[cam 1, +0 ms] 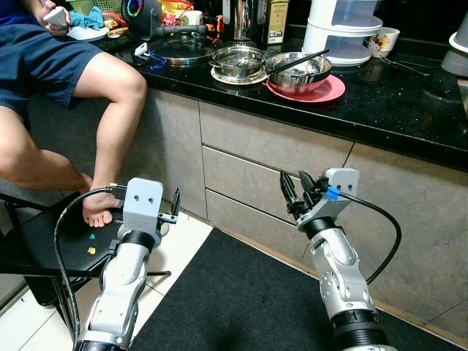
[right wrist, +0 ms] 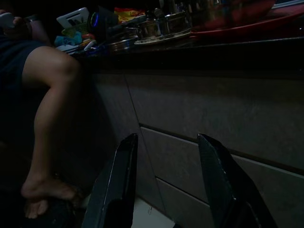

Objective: Kitchen organization

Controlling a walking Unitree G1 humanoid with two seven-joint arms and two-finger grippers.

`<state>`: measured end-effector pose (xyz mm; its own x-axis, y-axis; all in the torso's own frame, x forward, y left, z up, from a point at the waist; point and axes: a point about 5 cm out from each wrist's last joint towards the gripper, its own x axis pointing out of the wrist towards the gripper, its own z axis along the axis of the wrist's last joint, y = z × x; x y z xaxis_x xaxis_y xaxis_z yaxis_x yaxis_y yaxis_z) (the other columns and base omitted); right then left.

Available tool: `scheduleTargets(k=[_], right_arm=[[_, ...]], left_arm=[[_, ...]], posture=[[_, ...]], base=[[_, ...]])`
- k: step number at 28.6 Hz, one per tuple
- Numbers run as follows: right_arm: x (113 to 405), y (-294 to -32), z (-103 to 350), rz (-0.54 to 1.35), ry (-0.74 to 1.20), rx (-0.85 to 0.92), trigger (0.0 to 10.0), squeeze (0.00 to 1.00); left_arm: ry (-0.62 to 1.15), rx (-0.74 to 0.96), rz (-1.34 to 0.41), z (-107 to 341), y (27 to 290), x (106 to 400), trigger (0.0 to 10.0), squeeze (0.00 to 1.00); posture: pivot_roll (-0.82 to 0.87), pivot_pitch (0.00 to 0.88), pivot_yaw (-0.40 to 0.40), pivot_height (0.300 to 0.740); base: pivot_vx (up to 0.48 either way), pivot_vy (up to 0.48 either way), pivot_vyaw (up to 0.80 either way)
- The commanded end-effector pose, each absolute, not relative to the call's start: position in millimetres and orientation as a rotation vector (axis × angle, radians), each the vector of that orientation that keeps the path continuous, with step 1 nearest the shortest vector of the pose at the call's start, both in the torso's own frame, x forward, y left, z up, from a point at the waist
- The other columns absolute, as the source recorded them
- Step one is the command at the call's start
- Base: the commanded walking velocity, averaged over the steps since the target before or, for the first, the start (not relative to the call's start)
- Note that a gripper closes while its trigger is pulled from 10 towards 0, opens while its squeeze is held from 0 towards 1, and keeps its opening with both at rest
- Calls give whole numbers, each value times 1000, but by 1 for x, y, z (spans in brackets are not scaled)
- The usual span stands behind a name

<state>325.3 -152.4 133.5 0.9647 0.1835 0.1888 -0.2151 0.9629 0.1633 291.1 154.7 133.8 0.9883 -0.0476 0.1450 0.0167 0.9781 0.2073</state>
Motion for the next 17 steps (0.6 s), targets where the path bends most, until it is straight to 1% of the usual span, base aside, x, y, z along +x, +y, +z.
scheduleTargets(k=[1,9,17], right_arm=[[327,-150,134,212,-172,210,10000,0],[327,-147,132,240,-170,217,10000,0],[327,-141,132,323,-160,275,10000,0]], left_arm=[[-143,227,-40,130,153,291,10000,0],[-139,230,-51,127,152,291,10000,0],[-143,229,-65,127,150,293,10000,0]], posture=[[53,32,10,740],[56,23,11,740],[55,23,6,740]], base=[[0,0,0],[0,0,0],[0,0,0]])
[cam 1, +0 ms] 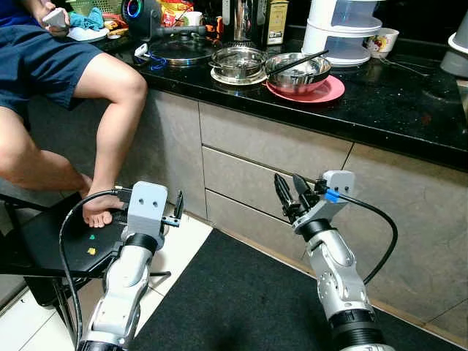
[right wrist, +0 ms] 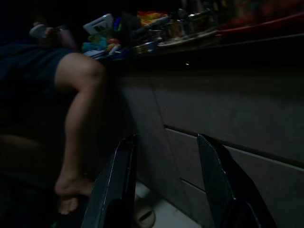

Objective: Kitchen organization

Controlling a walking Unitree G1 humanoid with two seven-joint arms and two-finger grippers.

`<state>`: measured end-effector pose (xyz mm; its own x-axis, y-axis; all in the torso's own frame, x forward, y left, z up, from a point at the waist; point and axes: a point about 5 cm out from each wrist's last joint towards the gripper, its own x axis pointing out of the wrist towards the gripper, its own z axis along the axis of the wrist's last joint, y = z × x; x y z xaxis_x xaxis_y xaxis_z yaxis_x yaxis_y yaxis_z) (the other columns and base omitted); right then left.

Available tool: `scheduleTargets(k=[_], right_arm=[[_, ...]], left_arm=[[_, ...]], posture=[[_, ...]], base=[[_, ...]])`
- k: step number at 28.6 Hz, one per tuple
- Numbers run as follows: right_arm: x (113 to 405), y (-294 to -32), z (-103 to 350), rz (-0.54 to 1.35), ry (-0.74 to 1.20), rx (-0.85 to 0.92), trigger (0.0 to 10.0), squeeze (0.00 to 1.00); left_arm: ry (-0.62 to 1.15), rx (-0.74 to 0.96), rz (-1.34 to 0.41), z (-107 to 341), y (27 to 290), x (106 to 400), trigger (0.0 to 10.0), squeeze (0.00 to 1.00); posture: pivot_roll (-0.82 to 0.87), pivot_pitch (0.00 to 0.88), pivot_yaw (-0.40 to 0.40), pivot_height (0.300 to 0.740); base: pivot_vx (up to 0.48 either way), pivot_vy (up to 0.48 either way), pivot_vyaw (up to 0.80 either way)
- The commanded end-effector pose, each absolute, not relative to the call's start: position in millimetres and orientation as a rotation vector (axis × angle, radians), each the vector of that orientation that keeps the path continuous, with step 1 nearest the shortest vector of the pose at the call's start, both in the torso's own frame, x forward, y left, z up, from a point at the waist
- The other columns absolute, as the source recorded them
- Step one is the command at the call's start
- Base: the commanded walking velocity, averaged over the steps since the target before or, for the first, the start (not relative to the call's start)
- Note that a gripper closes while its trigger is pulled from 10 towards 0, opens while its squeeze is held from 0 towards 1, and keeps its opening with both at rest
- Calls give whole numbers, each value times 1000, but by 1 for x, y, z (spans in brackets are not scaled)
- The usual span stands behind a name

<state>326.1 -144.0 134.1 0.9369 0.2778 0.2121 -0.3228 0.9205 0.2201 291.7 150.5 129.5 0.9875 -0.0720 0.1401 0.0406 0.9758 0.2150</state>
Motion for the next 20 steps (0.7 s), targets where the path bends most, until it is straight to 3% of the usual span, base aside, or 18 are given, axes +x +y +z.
scheduleTargets(k=[1,17,20], right_arm=[[327,-139,132,341,-155,283,10000,0],[325,-127,151,521,-220,294,10000,0],[326,-126,161,540,-248,300,10000,0]], left_arm=[[-144,229,-67,127,150,293,10000,0],[-164,211,-61,132,152,293,10000,0],[-172,204,-62,135,153,292,10000,0]], posture=[[52,23,6,740],[44,23,-3,740],[43,24,-5,740]], base=[[0,0,0],[0,0,0],[250,0,0]])
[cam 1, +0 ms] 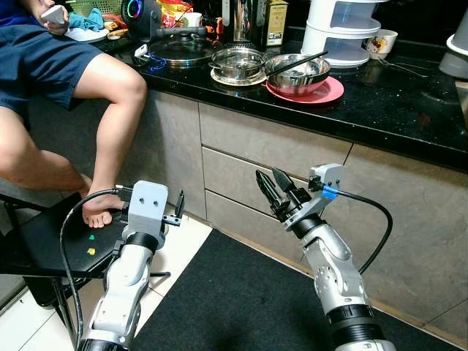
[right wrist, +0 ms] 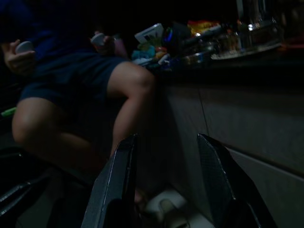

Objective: Kitchen organization

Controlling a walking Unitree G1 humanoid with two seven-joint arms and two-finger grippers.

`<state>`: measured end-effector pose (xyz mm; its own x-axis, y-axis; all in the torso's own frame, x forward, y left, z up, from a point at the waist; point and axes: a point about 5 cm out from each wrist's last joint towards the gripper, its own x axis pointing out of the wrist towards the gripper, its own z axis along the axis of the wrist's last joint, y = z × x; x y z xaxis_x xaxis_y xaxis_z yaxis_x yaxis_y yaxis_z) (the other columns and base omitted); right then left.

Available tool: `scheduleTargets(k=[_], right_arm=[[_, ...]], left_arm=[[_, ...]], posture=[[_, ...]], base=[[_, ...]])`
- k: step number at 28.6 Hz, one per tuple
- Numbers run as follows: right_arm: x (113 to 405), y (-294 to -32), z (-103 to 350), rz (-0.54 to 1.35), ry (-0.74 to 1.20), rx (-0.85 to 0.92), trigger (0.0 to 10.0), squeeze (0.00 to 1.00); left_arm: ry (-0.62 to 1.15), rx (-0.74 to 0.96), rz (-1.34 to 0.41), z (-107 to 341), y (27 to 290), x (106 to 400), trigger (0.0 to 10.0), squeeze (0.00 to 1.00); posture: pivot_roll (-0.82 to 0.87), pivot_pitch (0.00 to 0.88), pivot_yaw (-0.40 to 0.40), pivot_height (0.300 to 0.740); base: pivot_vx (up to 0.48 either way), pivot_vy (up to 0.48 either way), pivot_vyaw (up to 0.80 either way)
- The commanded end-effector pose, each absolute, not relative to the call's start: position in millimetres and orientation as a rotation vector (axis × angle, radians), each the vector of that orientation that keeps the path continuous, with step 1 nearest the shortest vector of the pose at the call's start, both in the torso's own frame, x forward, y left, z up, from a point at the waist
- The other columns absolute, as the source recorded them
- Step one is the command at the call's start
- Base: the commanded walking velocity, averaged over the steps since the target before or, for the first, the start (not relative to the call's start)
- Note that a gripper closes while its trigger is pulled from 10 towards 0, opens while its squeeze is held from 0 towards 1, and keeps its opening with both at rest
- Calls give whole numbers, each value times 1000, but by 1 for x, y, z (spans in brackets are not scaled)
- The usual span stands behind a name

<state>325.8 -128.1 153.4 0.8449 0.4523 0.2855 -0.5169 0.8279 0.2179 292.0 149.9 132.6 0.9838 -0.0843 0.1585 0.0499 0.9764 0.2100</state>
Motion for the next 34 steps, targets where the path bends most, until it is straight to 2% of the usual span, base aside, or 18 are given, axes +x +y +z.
scheduleTargets(k=[1,25,34], right_arm=[[327,-126,165,549,-261,302,10000,0],[326,-114,228,640,-422,336,10000,0],[324,-111,231,658,-422,335,10000,0]], left_arm=[[-173,198,-62,135,153,291,10000,0],[-196,178,-107,146,146,282,10000,0],[-187,176,-120,145,144,280,10000,0]], posture=[[43,24,-6,740],[51,30,-12,740],[53,31,-12,740]], base=[[270,0,0],[276,0,0],[277,0,0]])
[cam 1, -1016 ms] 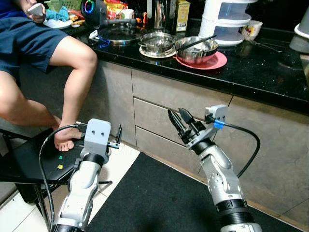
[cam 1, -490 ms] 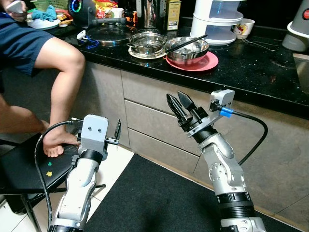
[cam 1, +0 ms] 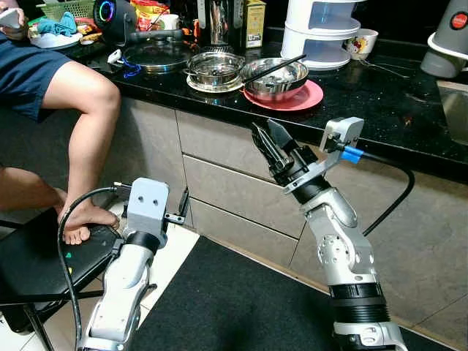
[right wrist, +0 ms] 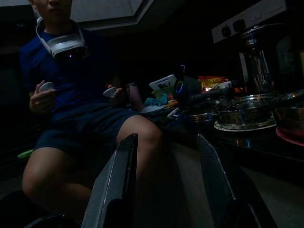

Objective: Kitchen organization

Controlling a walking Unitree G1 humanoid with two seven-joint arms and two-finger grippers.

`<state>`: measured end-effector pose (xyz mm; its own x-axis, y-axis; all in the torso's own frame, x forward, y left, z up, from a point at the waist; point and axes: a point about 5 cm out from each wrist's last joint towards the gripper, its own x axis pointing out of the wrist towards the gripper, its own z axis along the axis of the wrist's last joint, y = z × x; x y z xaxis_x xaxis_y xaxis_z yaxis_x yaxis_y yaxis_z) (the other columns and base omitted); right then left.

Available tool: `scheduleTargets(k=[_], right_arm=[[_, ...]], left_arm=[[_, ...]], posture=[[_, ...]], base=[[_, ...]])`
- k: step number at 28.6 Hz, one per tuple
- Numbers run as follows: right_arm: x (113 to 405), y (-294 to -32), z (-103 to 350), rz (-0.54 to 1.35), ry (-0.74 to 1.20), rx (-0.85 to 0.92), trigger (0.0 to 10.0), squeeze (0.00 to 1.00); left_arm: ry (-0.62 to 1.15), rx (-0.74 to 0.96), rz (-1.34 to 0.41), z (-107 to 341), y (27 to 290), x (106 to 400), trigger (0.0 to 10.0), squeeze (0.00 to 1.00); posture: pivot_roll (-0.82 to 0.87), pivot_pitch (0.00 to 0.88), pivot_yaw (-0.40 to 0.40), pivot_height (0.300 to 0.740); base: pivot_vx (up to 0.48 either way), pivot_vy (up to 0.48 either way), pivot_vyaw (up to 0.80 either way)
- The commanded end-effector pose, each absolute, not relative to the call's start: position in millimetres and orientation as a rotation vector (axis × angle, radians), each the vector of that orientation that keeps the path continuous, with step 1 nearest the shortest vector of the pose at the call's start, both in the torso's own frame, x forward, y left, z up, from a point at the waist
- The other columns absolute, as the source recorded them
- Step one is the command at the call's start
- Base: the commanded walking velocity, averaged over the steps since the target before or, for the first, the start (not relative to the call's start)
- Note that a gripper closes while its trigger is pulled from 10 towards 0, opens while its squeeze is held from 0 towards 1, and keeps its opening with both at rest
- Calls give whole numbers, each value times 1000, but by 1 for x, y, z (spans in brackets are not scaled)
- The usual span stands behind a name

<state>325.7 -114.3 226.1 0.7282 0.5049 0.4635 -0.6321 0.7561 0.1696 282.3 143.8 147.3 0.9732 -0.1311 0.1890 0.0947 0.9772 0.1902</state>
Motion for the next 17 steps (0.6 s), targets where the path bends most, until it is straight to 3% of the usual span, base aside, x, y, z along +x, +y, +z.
scheduleTargets(k=[1,17], right_arm=[[323,-110,229,661,-414,336,10000,0],[321,-107,227,678,-397,343,10000,0]], left_arm=[[-183,175,-124,144,143,280,10000,0],[-176,180,-152,143,138,279,10000,0]], posture=[[52,32,-11,740],[50,22,-8,740]], base=[[292,0,0],[335,0,0]])
